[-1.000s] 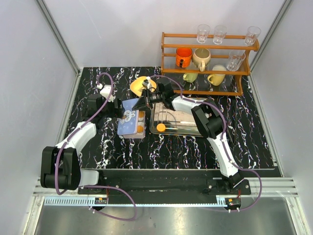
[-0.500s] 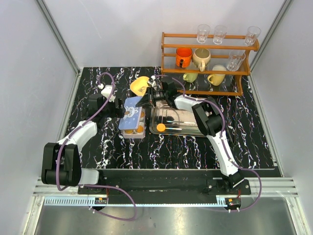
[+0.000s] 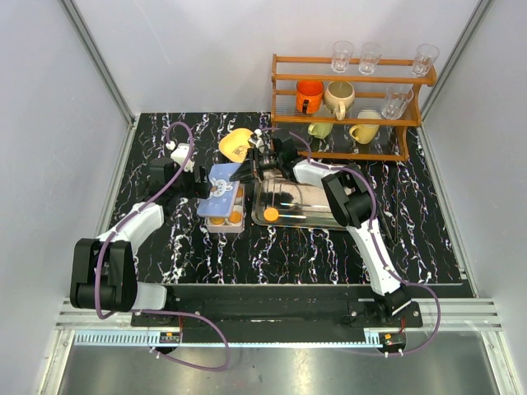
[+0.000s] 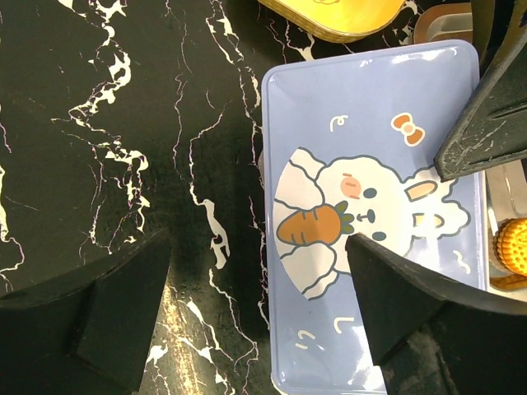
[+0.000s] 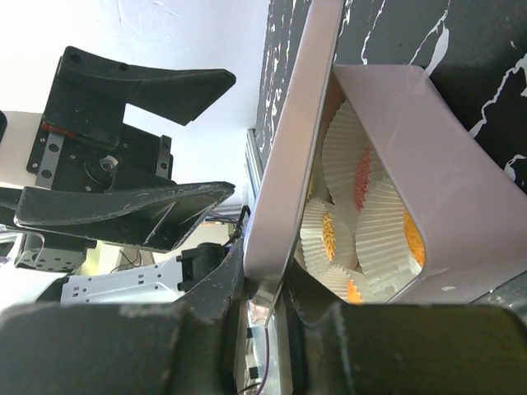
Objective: Pack the cookies
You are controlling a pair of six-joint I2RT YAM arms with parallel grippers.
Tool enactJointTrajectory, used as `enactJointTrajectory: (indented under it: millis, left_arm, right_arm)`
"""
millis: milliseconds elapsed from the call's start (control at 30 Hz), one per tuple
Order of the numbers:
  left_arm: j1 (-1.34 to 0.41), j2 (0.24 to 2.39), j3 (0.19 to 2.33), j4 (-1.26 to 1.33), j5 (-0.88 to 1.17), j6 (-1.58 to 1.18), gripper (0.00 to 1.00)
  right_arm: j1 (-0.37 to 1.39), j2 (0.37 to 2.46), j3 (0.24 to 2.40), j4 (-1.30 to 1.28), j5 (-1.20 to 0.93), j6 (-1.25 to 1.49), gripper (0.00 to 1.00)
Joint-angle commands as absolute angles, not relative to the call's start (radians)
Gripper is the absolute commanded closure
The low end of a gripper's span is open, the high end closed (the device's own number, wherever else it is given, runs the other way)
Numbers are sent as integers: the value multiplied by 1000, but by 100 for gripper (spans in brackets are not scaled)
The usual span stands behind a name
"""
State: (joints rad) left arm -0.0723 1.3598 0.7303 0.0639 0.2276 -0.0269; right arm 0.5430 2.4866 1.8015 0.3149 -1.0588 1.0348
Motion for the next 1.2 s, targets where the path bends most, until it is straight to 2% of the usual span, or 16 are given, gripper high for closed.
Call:
enactJointTrajectory:
  millis: [0, 333, 1167]
  left_arm:
    - [-66, 1370, 739, 129, 256, -20, 10]
    - [-66, 1397, 764, 118, 290, -8, 10]
    - [-63, 1594, 954, -77, 517, 14, 9]
  right_arm:
    - [540, 2494, 1844, 273, -1083, 963, 79]
    - [540, 2493, 1858, 206, -1124, 914, 71]
    - [529, 2500, 1896, 52, -1164, 764, 68]
